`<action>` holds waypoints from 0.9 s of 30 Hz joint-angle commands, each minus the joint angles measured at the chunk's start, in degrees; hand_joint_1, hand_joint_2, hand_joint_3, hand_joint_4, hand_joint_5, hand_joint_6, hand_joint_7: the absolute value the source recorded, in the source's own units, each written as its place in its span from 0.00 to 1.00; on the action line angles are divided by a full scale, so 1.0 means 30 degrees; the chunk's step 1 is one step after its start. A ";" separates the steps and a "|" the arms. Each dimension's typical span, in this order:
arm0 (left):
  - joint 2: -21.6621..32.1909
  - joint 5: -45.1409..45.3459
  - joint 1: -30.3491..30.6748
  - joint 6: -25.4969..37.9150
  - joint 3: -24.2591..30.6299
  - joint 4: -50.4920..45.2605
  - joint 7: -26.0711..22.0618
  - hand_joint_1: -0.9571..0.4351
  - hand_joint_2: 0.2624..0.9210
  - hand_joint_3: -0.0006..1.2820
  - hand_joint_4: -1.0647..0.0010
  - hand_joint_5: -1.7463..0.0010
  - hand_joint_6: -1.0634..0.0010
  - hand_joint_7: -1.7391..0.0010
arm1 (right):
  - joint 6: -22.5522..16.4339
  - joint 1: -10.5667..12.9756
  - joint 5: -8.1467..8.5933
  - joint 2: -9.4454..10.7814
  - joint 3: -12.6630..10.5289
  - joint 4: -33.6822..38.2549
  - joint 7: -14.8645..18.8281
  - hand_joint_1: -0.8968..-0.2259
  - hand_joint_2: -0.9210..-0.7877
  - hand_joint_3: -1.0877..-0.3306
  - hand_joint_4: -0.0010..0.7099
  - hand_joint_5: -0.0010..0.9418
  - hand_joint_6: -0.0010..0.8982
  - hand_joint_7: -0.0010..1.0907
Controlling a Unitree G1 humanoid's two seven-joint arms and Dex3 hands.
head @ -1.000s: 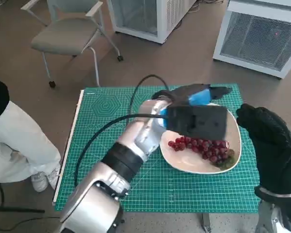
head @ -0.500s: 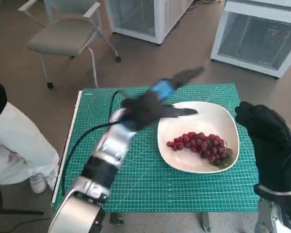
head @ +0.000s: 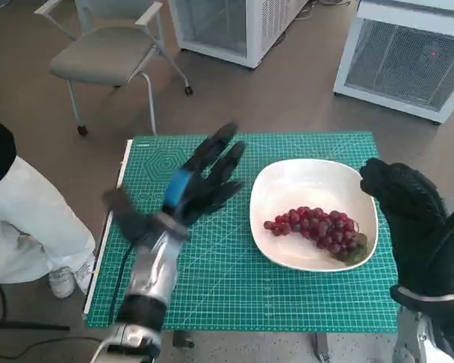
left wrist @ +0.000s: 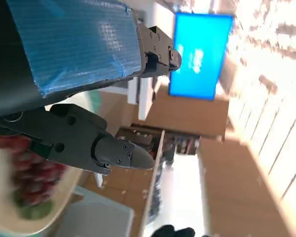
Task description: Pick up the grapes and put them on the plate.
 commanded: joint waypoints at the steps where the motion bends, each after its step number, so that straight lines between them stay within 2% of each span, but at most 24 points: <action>1: 0.0298 -0.0422 0.0817 -0.0284 0.0131 -0.1421 -0.0658 0.47 1.00 0.07 0.87 0.99 0.73 0.99 | 0.0143 0.0128 0.0013 -0.0065 0.0104 0.0255 0.0160 0.69 0.00 0.61 0.65 0.63 0.24 0.83; 12: 0.0645 -0.0496 0.3209 -0.0391 0.0057 -0.4626 -0.0751 0.42 1.00 0.10 0.85 0.99 0.73 1.00 | 0.0539 0.0090 0.0248 -0.0165 0.0126 0.0131 0.0335 0.70 0.00 0.61 0.64 0.63 0.23 0.83; 27: 0.0877 -0.0220 0.4971 -0.0261 -0.0405 -0.7013 -0.0284 0.40 1.00 0.13 0.81 0.99 0.72 1.00 | 0.0694 0.0110 0.0467 -0.0223 -0.0012 0.0052 0.0601 0.69 0.00 0.61 0.65 0.63 0.23 0.83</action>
